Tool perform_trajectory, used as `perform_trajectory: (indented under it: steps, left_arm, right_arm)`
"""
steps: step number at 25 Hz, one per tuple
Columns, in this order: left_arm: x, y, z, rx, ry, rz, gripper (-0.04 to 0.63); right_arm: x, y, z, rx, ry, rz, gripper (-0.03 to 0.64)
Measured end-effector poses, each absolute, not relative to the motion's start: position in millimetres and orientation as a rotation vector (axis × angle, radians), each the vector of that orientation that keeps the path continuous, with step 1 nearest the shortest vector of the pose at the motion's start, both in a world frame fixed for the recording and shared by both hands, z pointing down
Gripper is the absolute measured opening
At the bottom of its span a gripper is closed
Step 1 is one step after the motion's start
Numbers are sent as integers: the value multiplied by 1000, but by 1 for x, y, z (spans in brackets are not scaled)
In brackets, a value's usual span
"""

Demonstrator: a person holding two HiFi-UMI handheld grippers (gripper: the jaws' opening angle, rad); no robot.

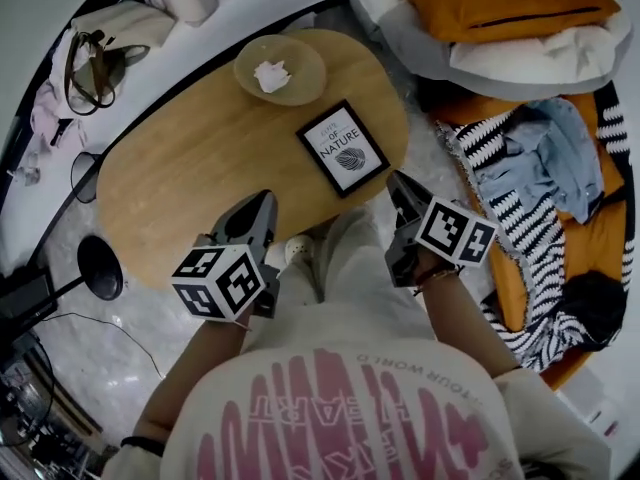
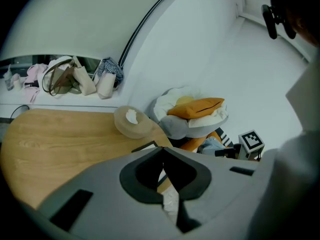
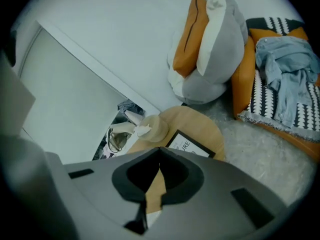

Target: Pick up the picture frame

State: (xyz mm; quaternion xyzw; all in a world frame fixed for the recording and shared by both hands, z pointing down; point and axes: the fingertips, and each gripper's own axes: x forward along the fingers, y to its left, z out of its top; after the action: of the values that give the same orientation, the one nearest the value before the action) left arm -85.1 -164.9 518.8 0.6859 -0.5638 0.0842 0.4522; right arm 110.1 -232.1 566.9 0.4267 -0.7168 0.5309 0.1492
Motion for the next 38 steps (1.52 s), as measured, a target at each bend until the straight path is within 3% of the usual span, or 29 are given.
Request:
perform_trajectory:
  steps: [8,24,26,34,36,38]
  left_arm:
    - [-34,-205,582,1541,-1398,245,3]
    - [-35,-171,638,1206,-1439,275,3]
    - [-38,-166,637,1203,-1433,284,3]
    - [-51,-179,633,1203,-1434,238,3]
    - [-49,-179,633,1197,-1421,237,3]
    - [-47,-182,633,1198,-1412,239,3]
  right_arm:
    - [110,-270,641,908,-1927,1510,5]
    - [84,-300,757,514,-1909,1056,8]
    - [82,-298,765,501,-1902,1057,60]
    - [82,-306,780,507,-1861,1038,114]
    - [77,-306,778,507,-1881,1068,169]
    - [74,-310,777,521,-1884,1055,178]
